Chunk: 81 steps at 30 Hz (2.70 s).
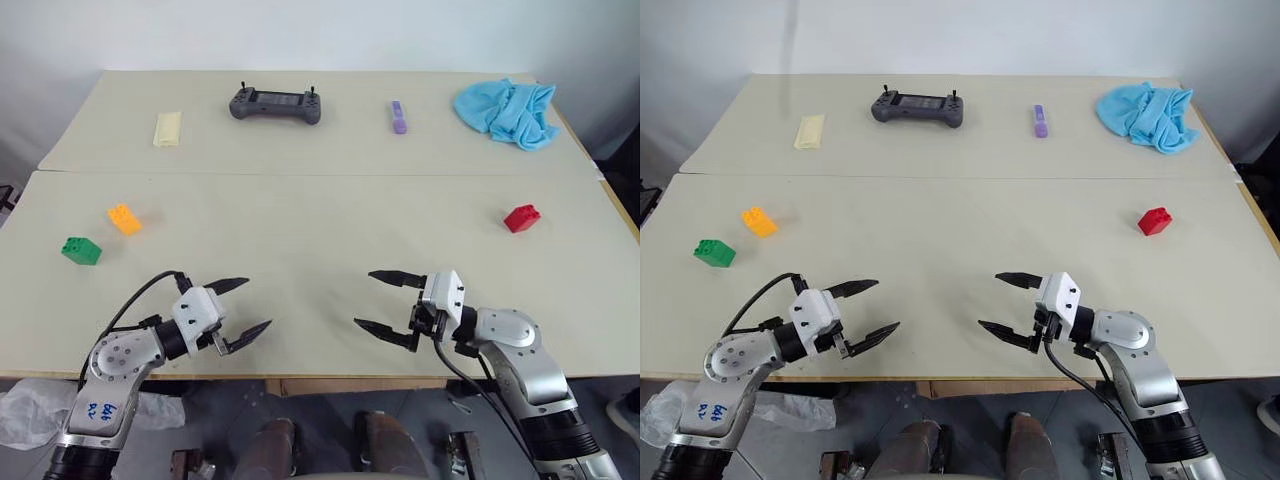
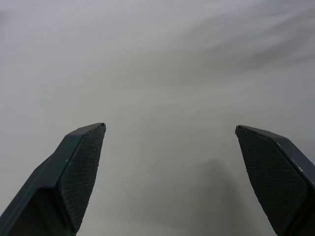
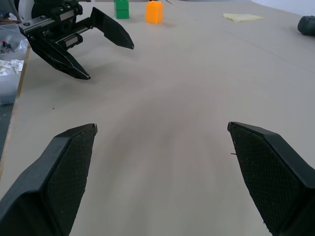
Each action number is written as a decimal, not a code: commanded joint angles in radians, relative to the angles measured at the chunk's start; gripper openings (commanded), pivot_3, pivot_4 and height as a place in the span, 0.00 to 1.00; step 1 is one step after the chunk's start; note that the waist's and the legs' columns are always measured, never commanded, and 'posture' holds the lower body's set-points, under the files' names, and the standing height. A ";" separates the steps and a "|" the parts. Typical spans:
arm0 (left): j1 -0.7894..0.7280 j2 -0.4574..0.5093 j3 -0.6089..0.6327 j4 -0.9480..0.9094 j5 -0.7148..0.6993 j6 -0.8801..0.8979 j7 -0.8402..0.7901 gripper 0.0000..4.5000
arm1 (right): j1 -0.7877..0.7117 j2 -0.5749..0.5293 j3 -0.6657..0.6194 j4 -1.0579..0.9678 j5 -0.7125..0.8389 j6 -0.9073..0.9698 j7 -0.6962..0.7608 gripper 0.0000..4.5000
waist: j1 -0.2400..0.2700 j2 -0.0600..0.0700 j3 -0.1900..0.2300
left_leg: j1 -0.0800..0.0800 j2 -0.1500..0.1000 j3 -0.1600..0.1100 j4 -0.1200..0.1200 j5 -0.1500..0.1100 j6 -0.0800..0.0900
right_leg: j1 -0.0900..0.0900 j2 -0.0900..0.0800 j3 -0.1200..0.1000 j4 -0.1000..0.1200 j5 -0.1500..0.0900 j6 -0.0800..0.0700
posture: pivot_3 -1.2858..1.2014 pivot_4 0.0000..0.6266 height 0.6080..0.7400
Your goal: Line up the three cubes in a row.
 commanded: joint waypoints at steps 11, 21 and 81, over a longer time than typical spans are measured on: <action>-0.212 -0.055 -0.060 -0.145 -0.198 0.286 -0.004 1.00 | 0.057 -0.042 -0.274 -0.132 0.106 0.029 -0.153 1.00 | 0.022 0.000 0.000 | -0.001 -0.001 -0.001 0.003 0.000 0.000 | 0.000 -0.001 -0.001 0.001 0.000 0.000 | 0.52 0.24 1.00; -0.445 -0.154 -0.204 -0.042 -0.105 0.321 0.017 1.00 | 0.296 0.047 -0.712 -0.096 0.000 0.016 -0.610 1.00 | 0.027 0.000 0.000 | -0.001 -0.001 -0.001 0.006 0.000 0.000 | 0.002 0.002 -0.002 0.003 0.000 0.000 | 0.52 0.24 1.00; -0.220 -0.084 -0.085 -0.203 -0.108 0.374 0.044 1.00 | -0.657 -0.202 0.016 0.659 -0.217 0.095 0.410 0.33 | -0.002 0.007 0.000 | -0.002 0.001 0.002 0.011 0.001 -0.001 | 0.000 0.002 0.002 0.005 0.001 0.002 | 0.52 0.24 1.00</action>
